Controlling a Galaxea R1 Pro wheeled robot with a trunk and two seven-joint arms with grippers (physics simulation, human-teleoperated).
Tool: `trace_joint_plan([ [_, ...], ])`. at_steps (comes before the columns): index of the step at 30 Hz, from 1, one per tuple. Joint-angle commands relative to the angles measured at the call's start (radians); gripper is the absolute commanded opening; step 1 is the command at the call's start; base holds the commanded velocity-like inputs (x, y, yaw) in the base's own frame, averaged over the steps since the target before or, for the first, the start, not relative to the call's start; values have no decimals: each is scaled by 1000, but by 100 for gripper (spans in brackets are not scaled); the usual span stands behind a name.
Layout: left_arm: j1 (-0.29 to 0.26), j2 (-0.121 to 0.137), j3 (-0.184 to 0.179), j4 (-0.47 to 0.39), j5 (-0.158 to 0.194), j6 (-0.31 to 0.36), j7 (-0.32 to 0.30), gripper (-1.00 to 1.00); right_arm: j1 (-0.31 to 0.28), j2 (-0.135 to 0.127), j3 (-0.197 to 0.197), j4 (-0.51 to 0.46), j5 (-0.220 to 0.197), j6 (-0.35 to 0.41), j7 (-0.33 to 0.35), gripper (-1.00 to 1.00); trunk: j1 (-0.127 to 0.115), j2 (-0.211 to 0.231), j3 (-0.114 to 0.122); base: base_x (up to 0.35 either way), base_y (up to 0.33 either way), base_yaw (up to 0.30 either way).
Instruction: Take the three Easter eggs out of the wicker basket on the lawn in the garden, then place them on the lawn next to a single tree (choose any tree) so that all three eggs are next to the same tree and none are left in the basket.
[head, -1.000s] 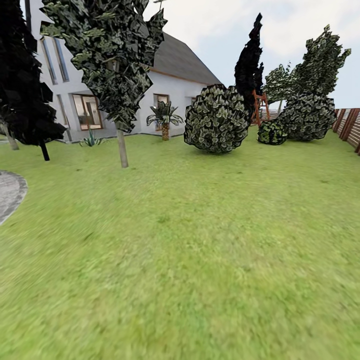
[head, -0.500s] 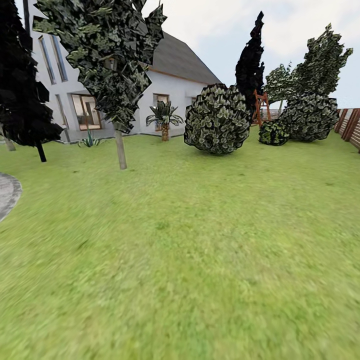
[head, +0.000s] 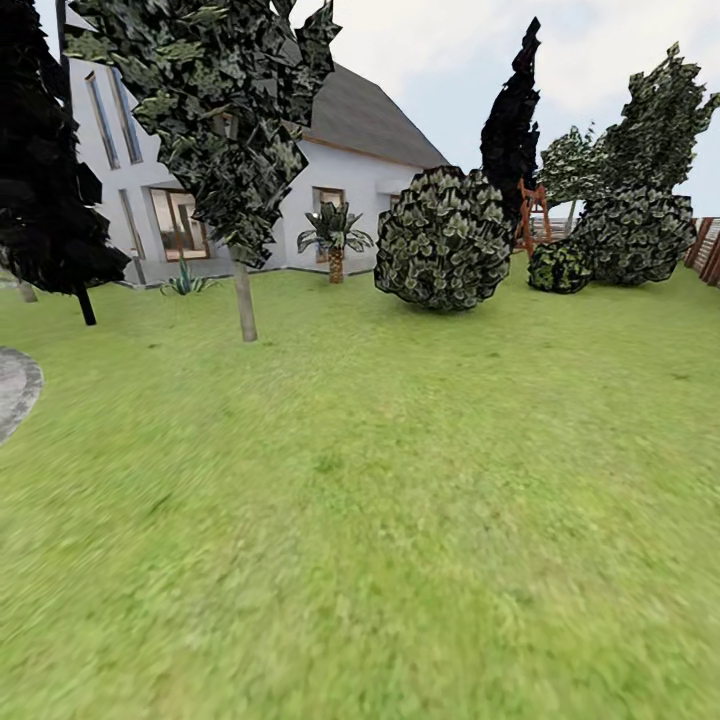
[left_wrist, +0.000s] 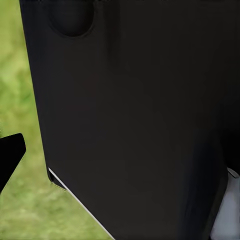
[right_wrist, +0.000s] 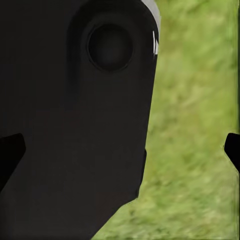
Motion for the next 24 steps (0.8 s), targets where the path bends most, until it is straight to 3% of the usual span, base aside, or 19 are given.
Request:
trace_joint_plan([
  [1, 1, 0, 0, -2, -1, -1, 1, 100, -1, 0, 0, 2, 7, -1, 0, 100, 1, 0, -1, 333, 0, 117],
  [24, 1, 0, 0, -2, -1, -1, 1, 100, -1, 0, 0, 2, 7, -1, 0, 100, 1, 0, 0, 334, 0, 8],
])
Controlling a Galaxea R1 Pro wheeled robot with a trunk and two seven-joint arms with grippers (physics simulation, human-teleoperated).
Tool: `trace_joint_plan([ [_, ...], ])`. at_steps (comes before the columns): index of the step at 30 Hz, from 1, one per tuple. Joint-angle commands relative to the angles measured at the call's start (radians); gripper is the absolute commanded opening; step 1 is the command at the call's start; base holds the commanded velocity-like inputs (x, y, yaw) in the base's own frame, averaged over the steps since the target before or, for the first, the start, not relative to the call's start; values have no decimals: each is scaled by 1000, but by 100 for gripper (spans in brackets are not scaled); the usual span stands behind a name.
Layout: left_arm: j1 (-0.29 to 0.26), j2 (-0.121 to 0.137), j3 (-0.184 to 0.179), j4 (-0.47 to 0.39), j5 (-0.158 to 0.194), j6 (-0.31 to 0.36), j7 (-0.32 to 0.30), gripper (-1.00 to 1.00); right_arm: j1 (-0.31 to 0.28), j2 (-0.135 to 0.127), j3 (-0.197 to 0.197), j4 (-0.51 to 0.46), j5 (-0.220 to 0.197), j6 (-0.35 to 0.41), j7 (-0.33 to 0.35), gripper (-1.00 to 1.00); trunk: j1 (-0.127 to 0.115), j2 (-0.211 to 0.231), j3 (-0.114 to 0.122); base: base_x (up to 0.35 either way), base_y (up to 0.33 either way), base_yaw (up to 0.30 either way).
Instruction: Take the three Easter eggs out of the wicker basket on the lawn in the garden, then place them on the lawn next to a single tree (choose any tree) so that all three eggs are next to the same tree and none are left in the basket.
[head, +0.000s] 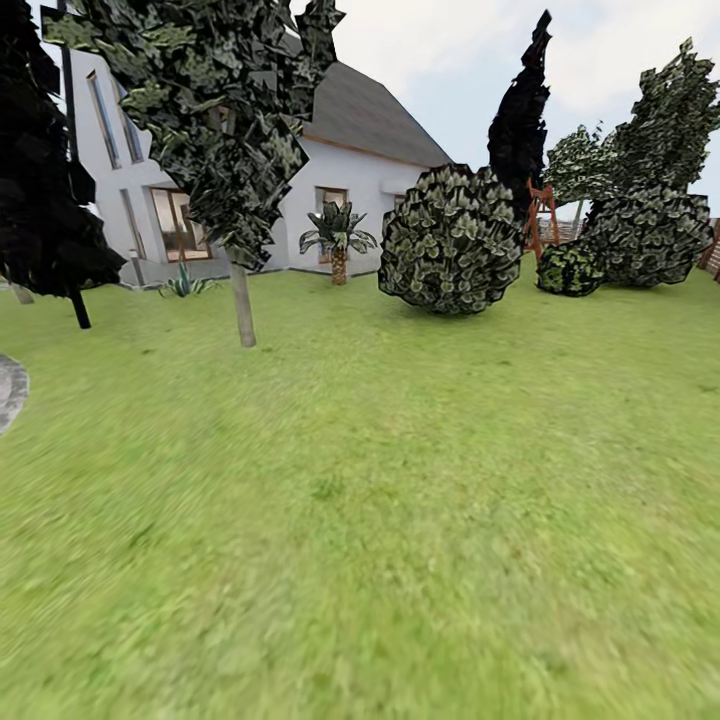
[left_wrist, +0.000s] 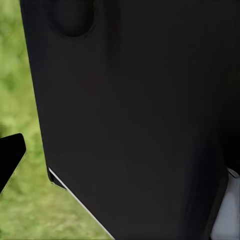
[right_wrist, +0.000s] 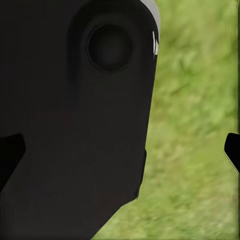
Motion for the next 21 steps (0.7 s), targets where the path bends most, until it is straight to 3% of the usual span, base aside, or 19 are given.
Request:
trace_joint_plan([
  [1, 1, 1, 0, -2, -1, -1, 1, 100, -1, 0, 0, 2, 7, -1, 0, 100, 1, 0, -1, 333, 0, 0],
  [21, 0, 0, 0, -1, -1, 0, 1, 100, -1, 0, 0, 2, 7, -1, 0, 100, 1, 0, -1, 334, 0, 0],
])
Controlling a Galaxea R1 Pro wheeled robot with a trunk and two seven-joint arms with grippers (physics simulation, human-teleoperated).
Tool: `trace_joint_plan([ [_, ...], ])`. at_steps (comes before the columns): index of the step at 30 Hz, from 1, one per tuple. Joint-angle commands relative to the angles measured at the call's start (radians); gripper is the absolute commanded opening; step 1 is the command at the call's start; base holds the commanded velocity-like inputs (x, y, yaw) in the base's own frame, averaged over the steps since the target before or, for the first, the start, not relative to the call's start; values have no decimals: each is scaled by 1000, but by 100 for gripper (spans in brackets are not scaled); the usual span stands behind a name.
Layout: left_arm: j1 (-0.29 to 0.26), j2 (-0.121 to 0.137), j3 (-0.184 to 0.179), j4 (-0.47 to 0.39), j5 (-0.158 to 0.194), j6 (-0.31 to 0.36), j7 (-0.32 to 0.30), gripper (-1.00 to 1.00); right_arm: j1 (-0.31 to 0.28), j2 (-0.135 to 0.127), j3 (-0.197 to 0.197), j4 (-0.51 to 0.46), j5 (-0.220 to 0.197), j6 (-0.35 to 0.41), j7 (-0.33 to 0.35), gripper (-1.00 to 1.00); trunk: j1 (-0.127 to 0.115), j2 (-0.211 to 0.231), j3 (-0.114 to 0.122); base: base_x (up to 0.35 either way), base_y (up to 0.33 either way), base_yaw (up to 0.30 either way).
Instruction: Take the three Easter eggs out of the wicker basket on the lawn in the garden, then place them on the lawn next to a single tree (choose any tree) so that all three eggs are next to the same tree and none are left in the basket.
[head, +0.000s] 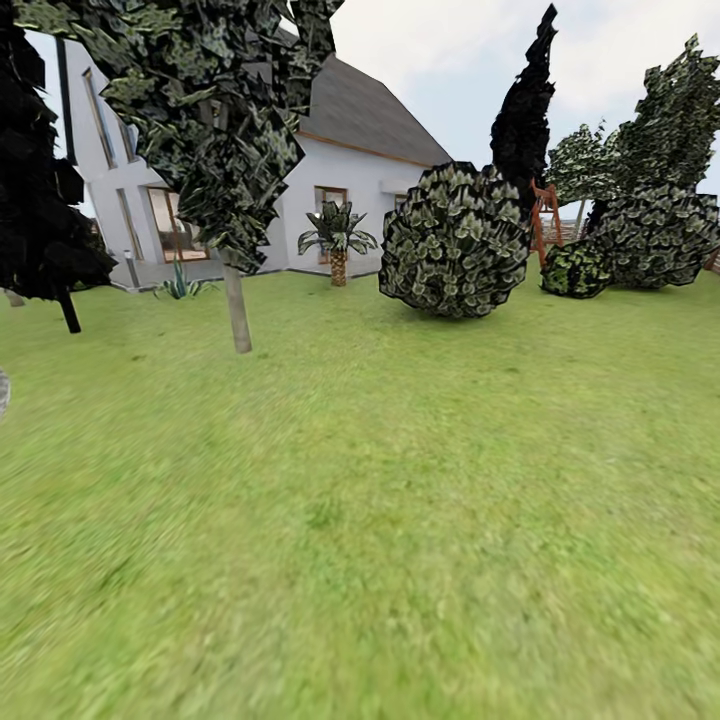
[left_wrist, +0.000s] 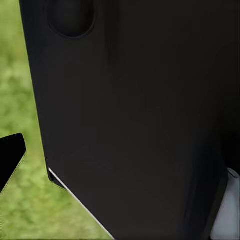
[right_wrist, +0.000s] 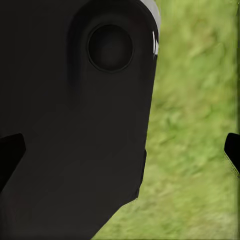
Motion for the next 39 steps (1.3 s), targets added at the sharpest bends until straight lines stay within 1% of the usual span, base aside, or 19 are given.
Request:
trace_joint_plan([
  [1, 1, 0, 0, -2, 0, -1, 1, 100, -1, 0, 0, 2, 7, -1, 1, 100, 1, 0, -1, 333, 0, 0],
  [4, 1, 0, 0, -2, 0, -2, 1, 100, -1, -1, -3, 2, 2, -3, 1, 100, 1, 0, -1, 333, 0, 0],
  [8, 1, 0, 0, -2, 0, -2, 1, 100, -1, -9, -2, 2, 3, -3, 0, 100, 1, 0, -1, 334, 0, 0],
  [12, 1, -1, 0, -1, 0, -2, 1, 100, -1, -8, -3, 1, 0, -3, 0, 100, 1, 0, -1, 333, 0, 0],
  [16, 1, 0, 0, -1, 0, -1, 1, 100, -1, -14, -4, -3, 1, -5, 0, 100, 1, 0, -1, 333, 0, 0],
  [39, 1, -1, 0, -1, -1, 0, 1, 100, -1, -14, -3, -1, 0, -5, 0, 100, 1, 0, -1, 333, 0, 0],
])
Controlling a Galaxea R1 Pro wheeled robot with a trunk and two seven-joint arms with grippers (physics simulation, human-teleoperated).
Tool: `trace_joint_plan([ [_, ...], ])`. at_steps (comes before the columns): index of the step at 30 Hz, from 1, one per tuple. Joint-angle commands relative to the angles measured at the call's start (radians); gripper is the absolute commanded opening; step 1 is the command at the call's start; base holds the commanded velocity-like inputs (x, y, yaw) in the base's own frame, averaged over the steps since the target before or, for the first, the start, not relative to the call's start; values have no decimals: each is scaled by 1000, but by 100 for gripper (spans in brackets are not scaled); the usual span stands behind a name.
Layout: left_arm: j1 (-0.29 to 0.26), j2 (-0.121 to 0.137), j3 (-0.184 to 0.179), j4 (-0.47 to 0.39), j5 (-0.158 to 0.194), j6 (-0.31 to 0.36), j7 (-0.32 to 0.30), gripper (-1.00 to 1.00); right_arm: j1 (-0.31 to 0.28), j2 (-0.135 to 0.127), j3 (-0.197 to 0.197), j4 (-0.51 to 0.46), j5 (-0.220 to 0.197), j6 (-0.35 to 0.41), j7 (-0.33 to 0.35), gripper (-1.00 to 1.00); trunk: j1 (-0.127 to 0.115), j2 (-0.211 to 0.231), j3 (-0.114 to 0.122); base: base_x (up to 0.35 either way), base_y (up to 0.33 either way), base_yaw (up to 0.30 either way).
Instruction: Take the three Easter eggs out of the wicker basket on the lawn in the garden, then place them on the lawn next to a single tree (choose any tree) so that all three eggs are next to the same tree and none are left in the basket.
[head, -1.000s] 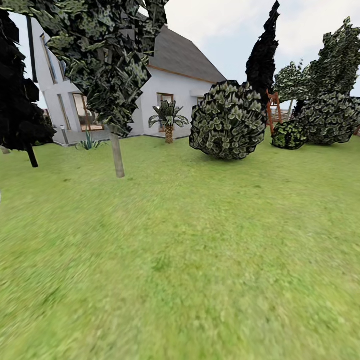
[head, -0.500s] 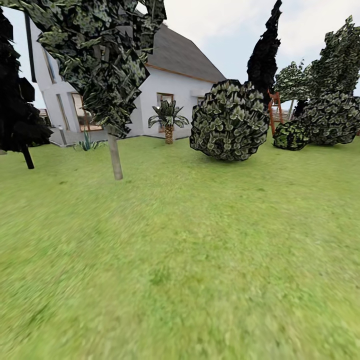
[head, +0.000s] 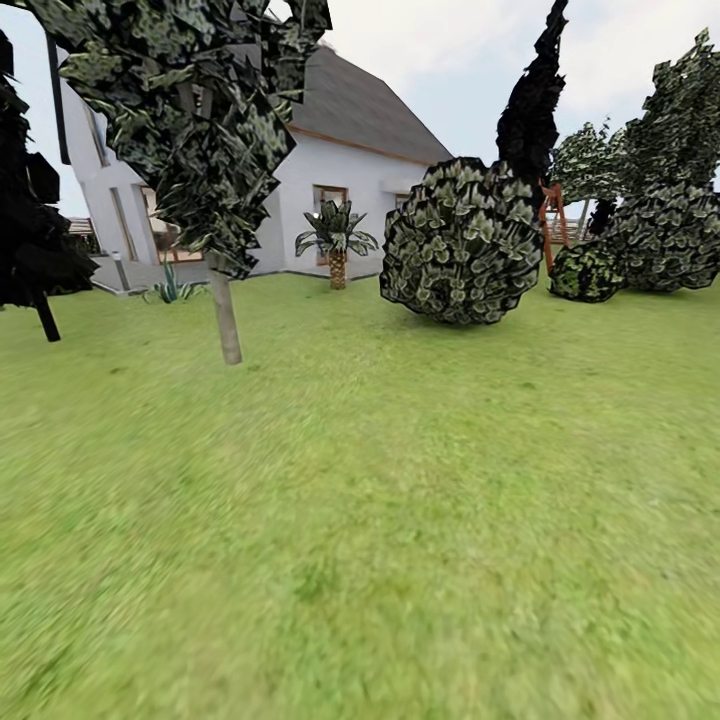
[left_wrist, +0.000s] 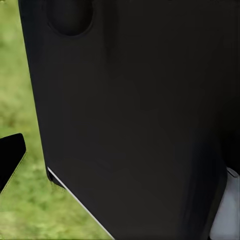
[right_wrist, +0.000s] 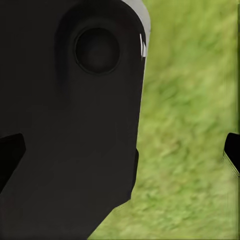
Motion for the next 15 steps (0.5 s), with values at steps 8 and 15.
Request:
trace_joint_plan([
  [8, 1, 1, 0, -2, -2, -1, 1, 100, -1, 0, 0, 3, 7, -1, 0, 100, 1, 0, -1, 334, 0, 0],
  [15, 0, 0, -2, -1, -2, -2, 1, 100, -1, 0, 0, 3, 6, -1, 0, 100, 1, 0, -1, 333, 0, 0],
])
